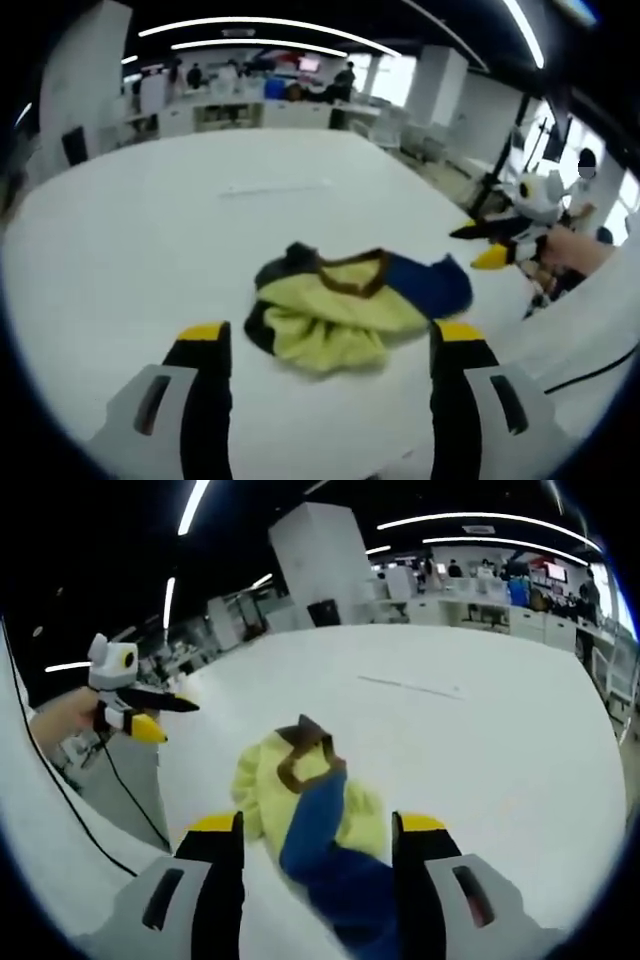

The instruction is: Fold the garment on the visible template until the final outline fits inside the template.

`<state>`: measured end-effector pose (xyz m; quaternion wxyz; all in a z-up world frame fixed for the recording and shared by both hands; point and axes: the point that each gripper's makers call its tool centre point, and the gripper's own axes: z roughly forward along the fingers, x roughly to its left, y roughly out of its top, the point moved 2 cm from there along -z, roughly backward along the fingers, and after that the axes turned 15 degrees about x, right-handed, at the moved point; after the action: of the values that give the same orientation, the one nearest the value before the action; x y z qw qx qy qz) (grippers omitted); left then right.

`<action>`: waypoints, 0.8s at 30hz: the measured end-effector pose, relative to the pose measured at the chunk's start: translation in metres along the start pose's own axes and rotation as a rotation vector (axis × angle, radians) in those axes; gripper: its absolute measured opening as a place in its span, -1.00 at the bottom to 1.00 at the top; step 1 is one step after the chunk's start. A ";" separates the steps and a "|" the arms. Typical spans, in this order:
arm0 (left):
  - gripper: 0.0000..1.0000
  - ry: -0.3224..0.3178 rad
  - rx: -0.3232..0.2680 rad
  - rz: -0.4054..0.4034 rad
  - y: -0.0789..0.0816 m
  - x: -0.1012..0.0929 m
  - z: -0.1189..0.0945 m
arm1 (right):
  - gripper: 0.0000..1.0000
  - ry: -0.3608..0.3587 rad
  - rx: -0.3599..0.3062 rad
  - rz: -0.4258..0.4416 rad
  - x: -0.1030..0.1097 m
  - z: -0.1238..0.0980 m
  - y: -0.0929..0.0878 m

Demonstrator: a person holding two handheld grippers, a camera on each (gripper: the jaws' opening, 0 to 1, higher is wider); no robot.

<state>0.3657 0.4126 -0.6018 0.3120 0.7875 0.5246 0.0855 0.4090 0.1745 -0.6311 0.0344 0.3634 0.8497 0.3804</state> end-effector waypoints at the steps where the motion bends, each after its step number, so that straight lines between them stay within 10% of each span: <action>1: 0.54 -0.001 0.001 0.000 -0.001 0.000 0.000 | 0.15 0.002 -0.001 -0.002 0.000 0.001 0.001; 24: 0.46 0.011 0.004 -0.045 -0.017 0.009 0.000 | -0.07 0.028 0.045 -0.012 -0.003 0.036 0.005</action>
<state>0.3566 0.4249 -0.6138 0.3093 0.7756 0.5441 0.0819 0.4260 0.1976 -0.6537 0.0166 0.3537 0.8607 0.3658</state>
